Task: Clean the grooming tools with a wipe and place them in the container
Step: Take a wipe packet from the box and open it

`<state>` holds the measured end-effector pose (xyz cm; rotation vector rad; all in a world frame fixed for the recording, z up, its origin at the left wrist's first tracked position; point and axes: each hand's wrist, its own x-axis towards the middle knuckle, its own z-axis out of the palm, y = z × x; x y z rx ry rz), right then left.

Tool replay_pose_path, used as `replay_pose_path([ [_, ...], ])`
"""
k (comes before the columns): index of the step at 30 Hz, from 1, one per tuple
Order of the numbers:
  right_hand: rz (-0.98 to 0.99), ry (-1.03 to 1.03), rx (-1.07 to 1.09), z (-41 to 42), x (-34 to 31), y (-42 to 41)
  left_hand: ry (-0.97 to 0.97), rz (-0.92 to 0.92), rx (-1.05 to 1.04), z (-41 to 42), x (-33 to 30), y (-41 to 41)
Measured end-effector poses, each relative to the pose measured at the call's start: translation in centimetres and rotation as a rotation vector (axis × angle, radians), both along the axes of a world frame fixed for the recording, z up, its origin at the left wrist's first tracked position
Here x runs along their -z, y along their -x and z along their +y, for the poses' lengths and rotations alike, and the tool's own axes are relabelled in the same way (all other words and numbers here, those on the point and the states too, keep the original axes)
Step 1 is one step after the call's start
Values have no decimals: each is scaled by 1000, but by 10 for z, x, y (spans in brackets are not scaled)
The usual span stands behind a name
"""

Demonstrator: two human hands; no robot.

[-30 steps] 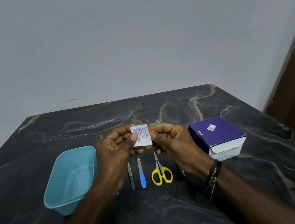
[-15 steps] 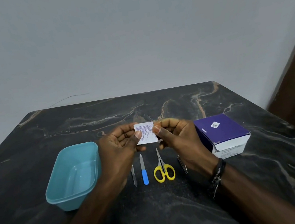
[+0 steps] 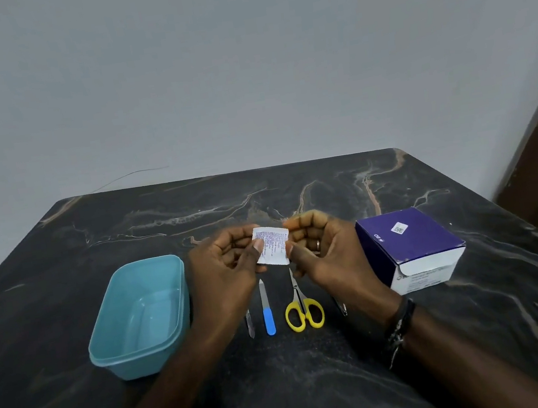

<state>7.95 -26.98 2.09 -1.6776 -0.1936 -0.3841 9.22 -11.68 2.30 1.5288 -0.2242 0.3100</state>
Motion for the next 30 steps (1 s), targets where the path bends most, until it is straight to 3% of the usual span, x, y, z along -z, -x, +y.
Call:
replay_pose_path([
  [3, -9, 83, 58, 3, 1, 2, -195, -153, -94, -2, 2, 3],
  [8, -21, 129, 190, 8, 2, 2, -296, -316, -188, -3, 4, 5],
  [22, -57, 205, 327, 8, 4, 2, -231, -261, -201, -4, 9, 2],
  [30, -34, 293, 406, 5, 7, 3, -455, -528, -211, -4, 9, 7],
])
